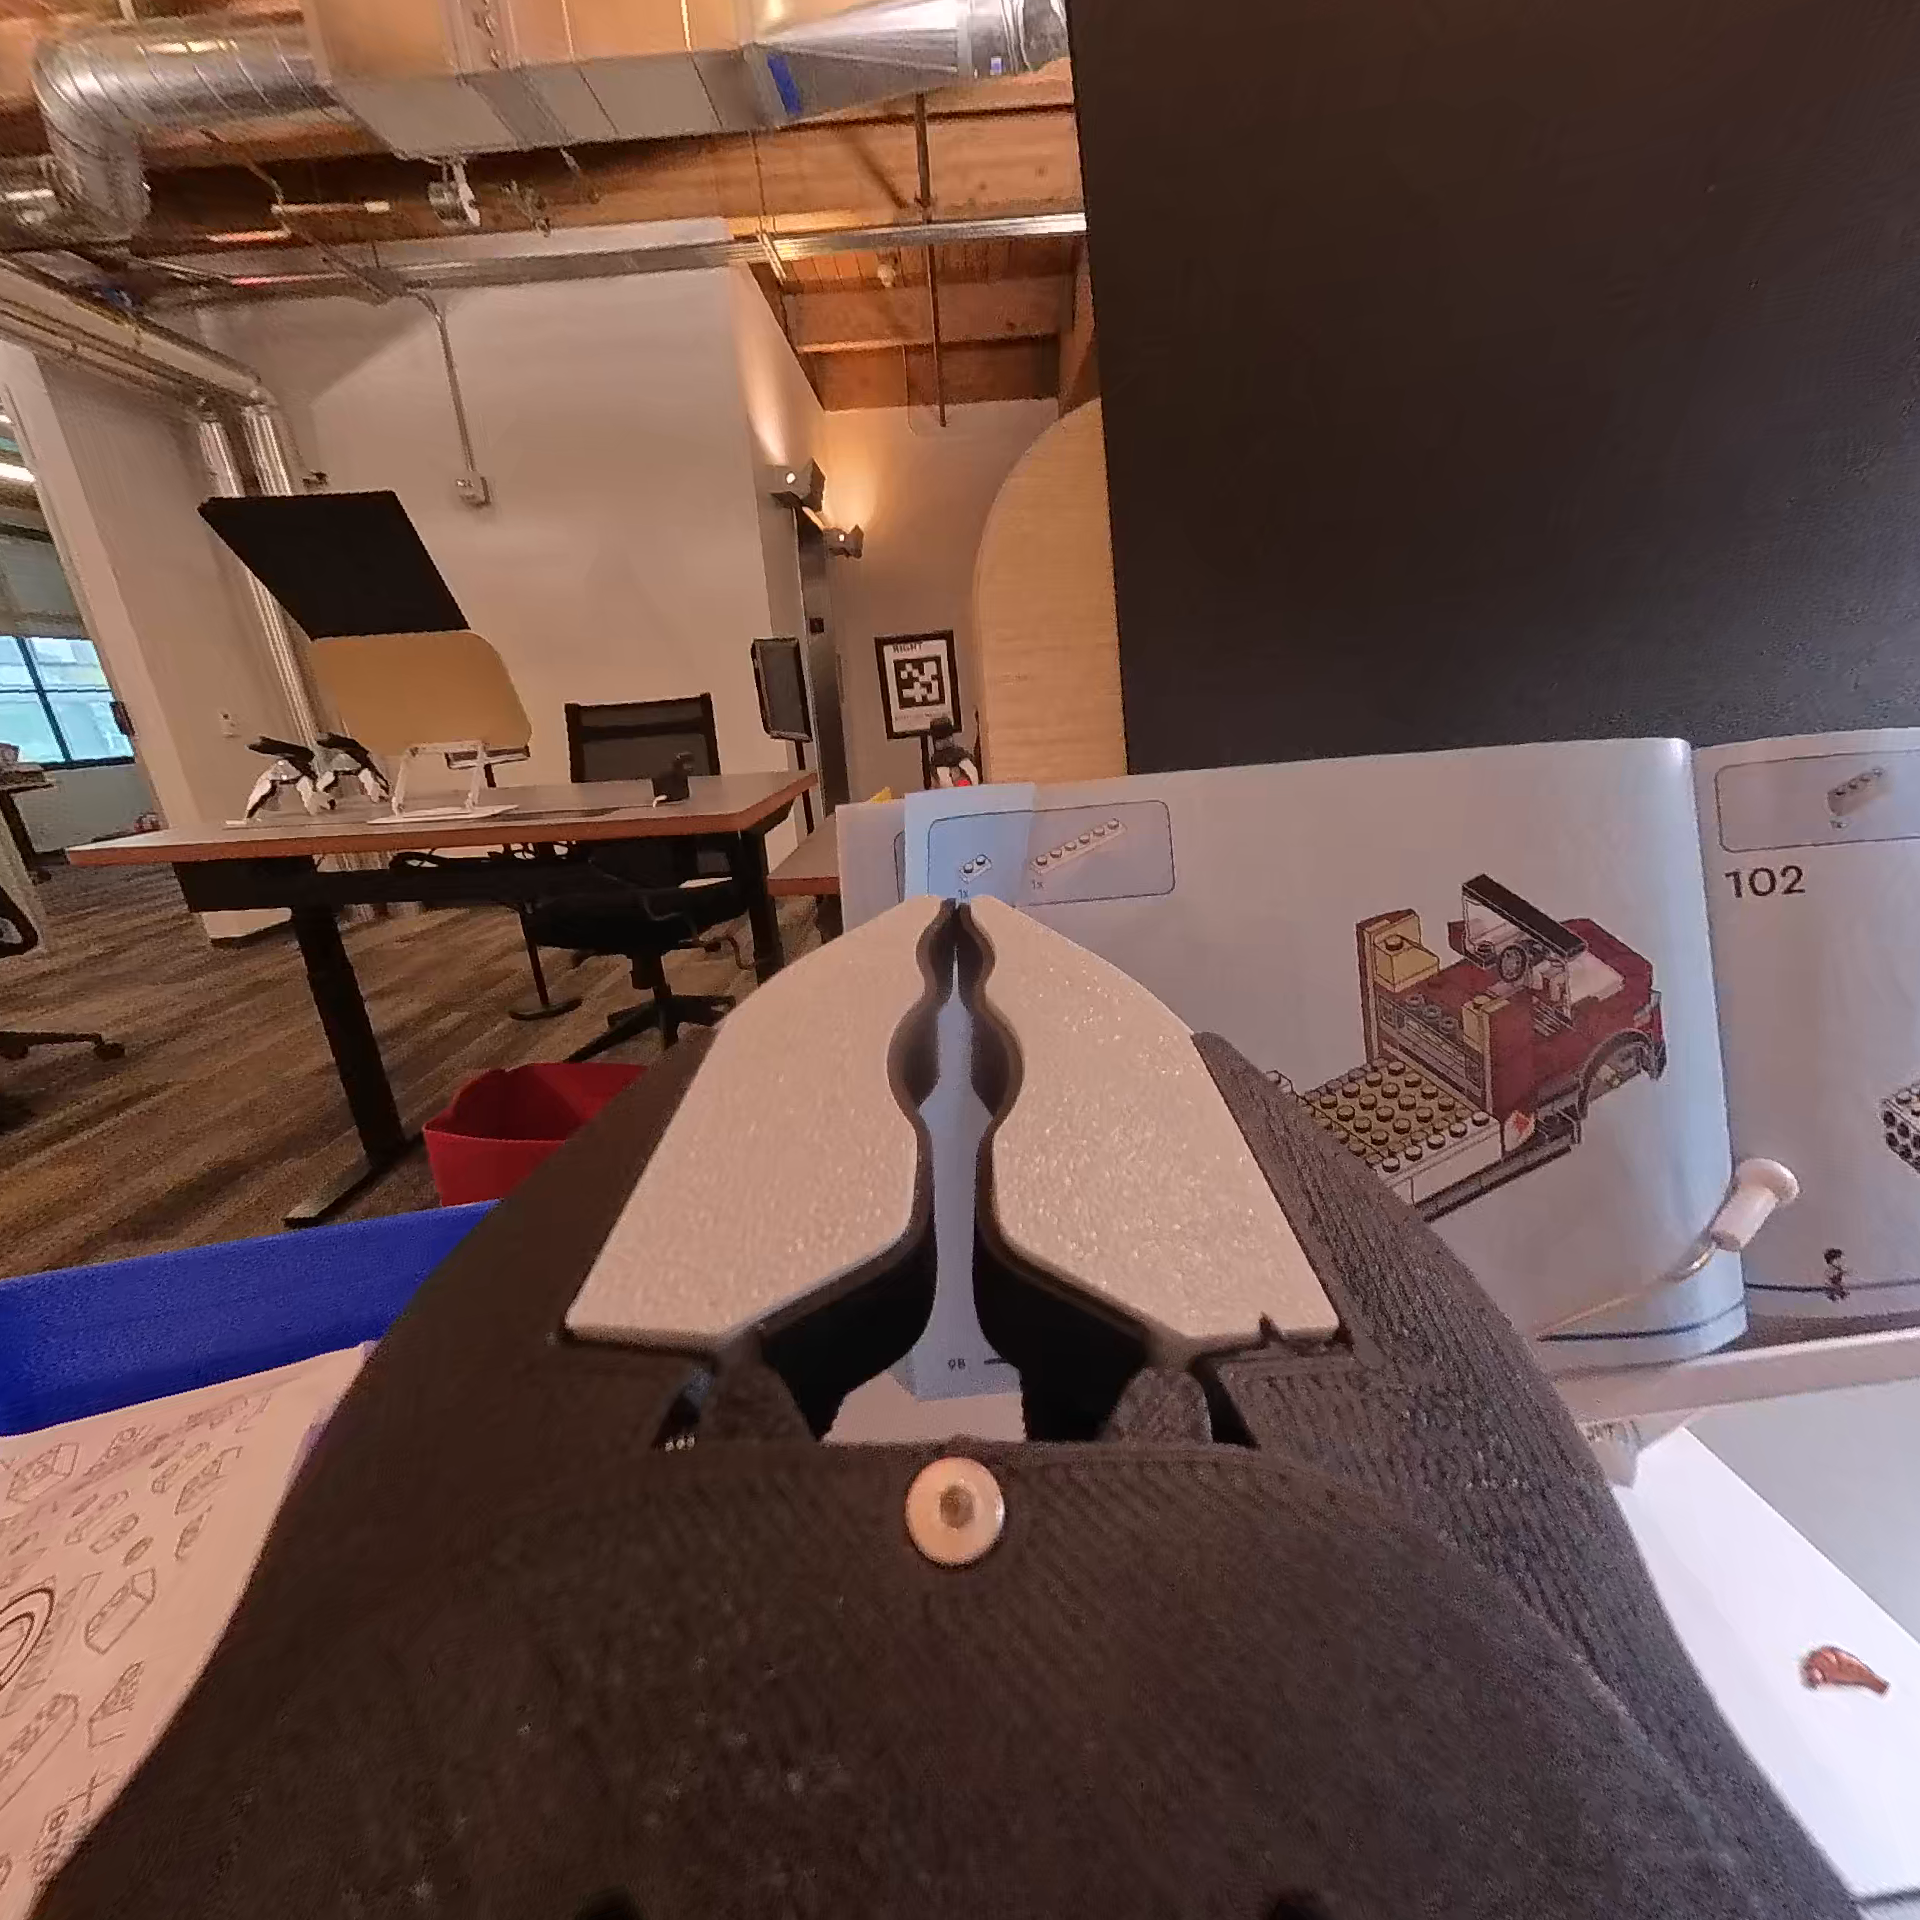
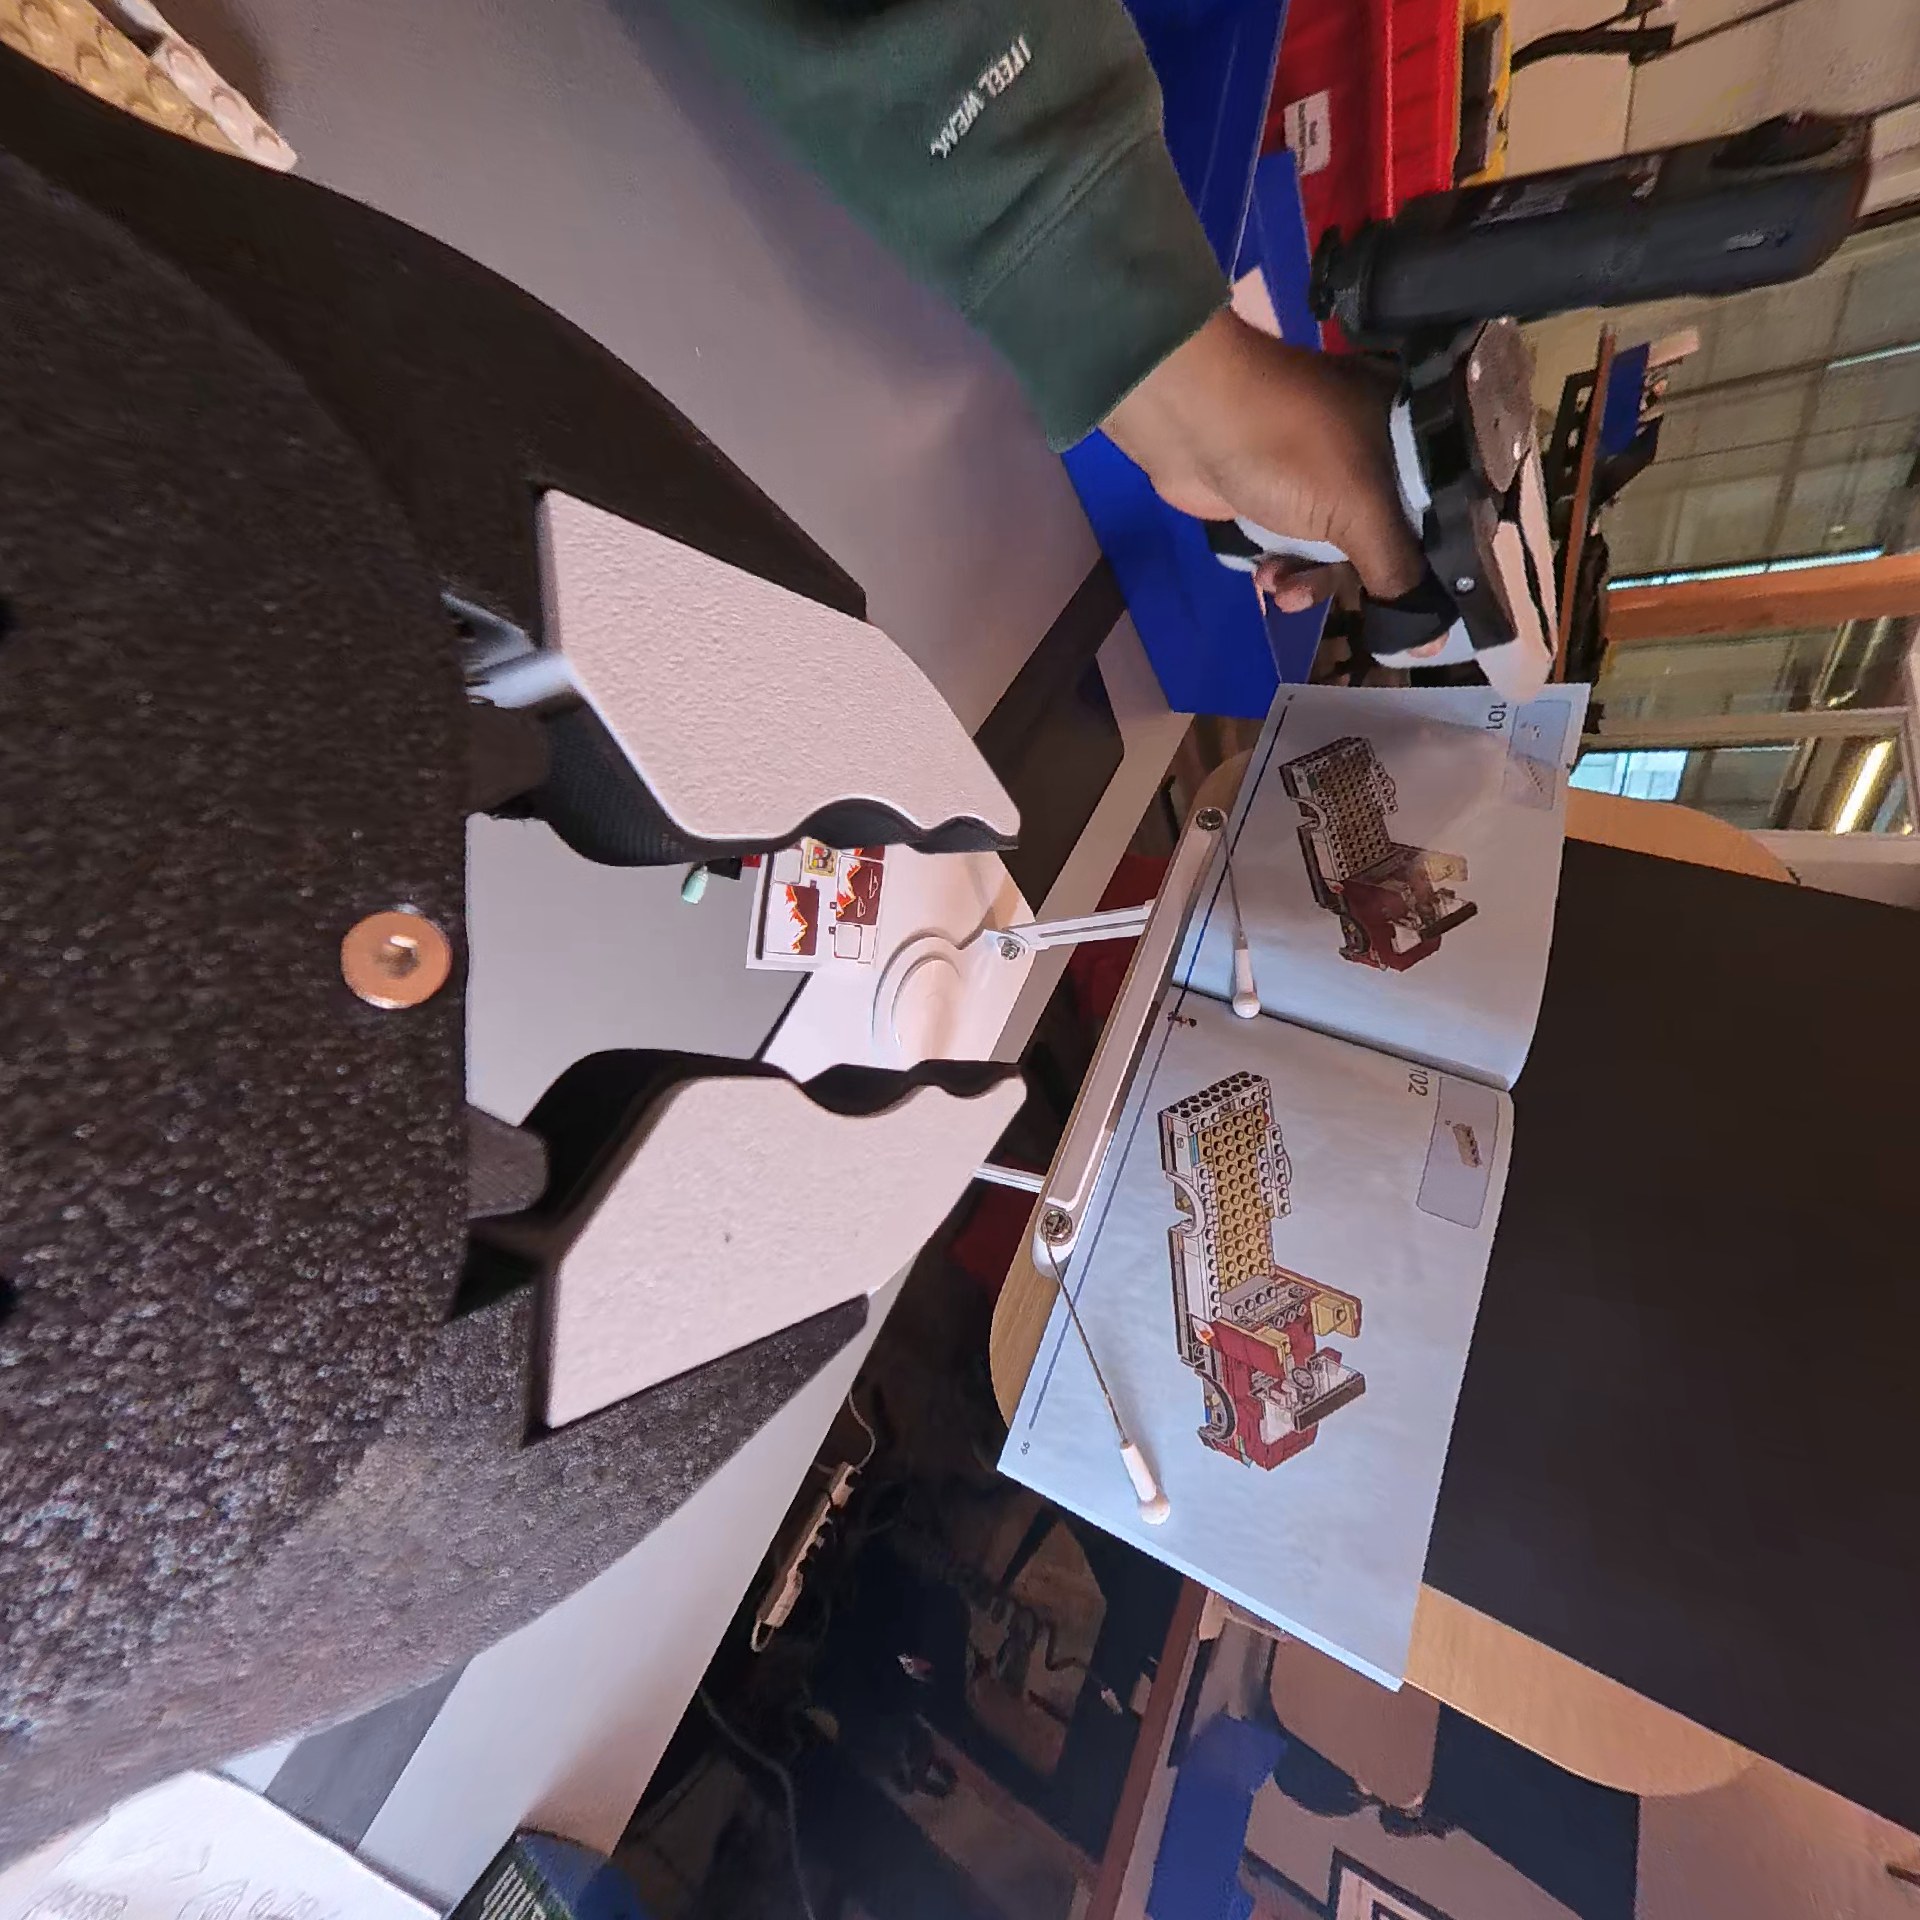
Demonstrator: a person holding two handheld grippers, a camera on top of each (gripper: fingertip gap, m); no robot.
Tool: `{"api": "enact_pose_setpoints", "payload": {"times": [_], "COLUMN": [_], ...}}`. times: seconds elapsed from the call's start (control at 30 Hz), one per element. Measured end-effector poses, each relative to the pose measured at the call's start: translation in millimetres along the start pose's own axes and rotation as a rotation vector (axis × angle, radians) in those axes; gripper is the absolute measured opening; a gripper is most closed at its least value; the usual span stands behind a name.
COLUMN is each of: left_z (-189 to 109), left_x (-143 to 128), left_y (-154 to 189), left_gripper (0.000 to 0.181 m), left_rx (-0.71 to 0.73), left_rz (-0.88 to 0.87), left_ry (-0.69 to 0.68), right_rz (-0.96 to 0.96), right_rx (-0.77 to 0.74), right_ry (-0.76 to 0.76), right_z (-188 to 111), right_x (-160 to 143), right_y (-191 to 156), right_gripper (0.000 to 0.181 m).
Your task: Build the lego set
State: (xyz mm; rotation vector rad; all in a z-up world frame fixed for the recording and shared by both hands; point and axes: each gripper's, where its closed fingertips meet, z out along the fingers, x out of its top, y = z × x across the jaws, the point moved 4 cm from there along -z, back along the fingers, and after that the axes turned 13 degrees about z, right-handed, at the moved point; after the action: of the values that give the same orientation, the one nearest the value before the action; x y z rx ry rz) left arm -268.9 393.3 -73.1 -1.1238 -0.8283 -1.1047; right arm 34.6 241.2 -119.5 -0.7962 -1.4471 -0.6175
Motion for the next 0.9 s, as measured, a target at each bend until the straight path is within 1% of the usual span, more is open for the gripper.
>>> {"api": "enact_pose_setpoints", "payload": {"times": [0.27,0.6,0.9], "left_z": [1,1,1], "left_x": [-3,-9,-7], "left_y": [1,0,-1], "left_gripper": [0.000,0.000,0.000], "left_rx": [-0.001,-0.020,-0.024], "left_rz": [0.000,-0.004,0.003], "left_ry": [0.020,0.010,0.015], "right_rz": [-0.004,-0.073,-0.051], "right_rx": [0.013,-0.006,0.001], "right_ry": [-0.006,-0.038,-0.056], "right_z": [3,9,12], "right_x": [-6,-19,-27], "right_y": [1,0,3], "right_gripper": [0.038,0.038,0.037]}}
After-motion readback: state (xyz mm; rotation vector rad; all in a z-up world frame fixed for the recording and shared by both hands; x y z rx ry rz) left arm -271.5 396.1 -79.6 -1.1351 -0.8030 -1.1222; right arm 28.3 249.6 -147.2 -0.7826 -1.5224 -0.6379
